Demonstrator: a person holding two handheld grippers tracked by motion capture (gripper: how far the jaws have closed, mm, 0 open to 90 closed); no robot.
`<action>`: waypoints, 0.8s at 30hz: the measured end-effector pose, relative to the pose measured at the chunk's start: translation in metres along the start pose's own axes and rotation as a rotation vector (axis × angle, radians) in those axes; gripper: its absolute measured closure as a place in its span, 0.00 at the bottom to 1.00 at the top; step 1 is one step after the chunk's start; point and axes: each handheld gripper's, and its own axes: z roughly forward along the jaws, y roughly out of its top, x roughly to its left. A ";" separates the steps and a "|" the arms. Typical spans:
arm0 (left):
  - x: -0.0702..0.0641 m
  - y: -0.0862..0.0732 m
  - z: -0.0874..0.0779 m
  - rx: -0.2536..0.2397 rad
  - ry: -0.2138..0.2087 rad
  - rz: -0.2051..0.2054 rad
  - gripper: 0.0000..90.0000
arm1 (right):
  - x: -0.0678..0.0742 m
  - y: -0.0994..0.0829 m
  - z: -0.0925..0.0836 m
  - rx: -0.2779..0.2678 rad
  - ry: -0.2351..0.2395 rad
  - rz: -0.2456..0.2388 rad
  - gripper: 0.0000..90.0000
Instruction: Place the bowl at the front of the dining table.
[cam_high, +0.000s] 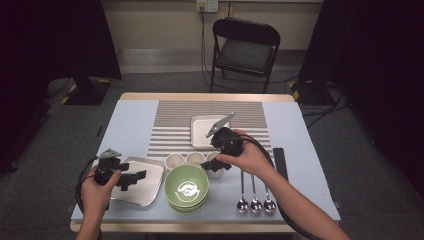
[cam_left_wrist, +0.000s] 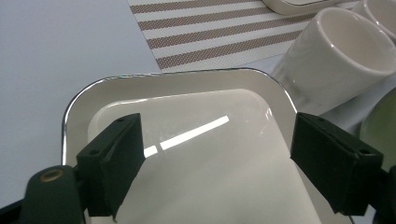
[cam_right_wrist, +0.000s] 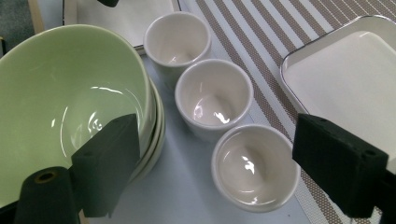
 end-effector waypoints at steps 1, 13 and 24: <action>0.000 0.000 0.000 -0.001 -0.001 -0.002 0.19 | 0.000 0.001 0.001 -0.004 0.002 -0.008 0.16; 0.002 -0.001 0.000 0.002 0.002 0.000 0.19 | 0.010 0.006 0.013 0.025 0.036 -0.008 0.16; 0.001 0.000 -0.001 0.000 0.007 0.001 0.19 | 0.017 0.010 0.024 0.061 0.008 -0.002 0.17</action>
